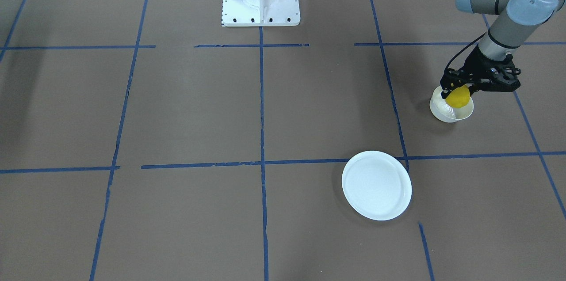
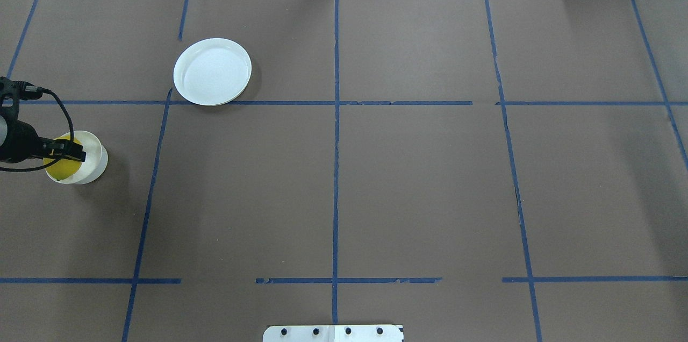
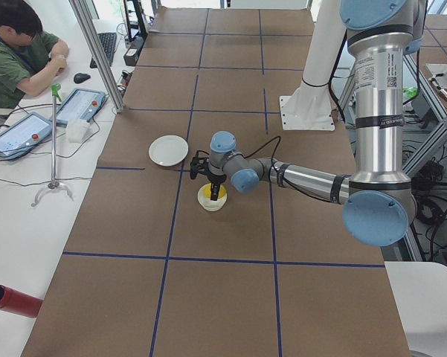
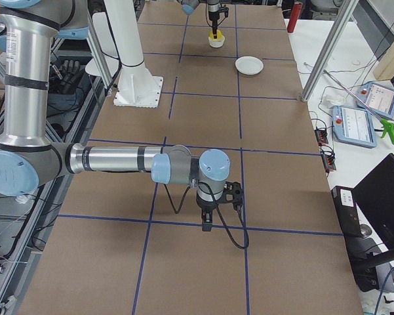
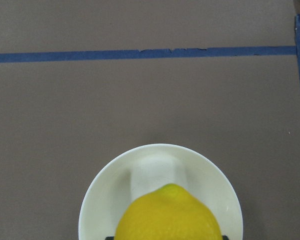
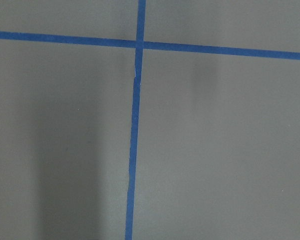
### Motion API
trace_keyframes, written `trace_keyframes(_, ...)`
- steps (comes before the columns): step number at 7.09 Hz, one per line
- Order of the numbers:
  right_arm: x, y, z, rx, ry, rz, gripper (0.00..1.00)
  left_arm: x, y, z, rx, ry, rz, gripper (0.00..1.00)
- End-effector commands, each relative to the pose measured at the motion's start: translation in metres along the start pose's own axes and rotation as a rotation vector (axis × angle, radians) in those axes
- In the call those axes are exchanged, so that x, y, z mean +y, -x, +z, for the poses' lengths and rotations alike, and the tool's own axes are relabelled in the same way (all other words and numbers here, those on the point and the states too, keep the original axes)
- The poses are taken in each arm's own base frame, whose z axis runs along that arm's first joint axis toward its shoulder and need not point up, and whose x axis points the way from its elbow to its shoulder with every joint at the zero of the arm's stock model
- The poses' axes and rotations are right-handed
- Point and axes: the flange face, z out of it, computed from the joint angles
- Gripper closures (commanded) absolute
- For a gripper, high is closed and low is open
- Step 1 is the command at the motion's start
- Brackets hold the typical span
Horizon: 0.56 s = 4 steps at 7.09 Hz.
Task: Move lemon from plate to bowl
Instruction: 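Lower the lemon into the bowl and open the left gripper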
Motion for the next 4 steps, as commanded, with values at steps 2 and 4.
trace_keyframes(2, 0.0, 0.0, 0.0, 0.0, 0.0, 0.0, 0.0, -0.0103, -0.0038, 0.0168, -0.004, 0.009, -0.001, 0.74)
trace_keyframes(4, 0.0, 0.0, 0.0, 0.0, 0.0, 0.0, 0.0, -0.0099, -0.0029, 0.017, -0.006, 0.009, -0.004, 0.13)
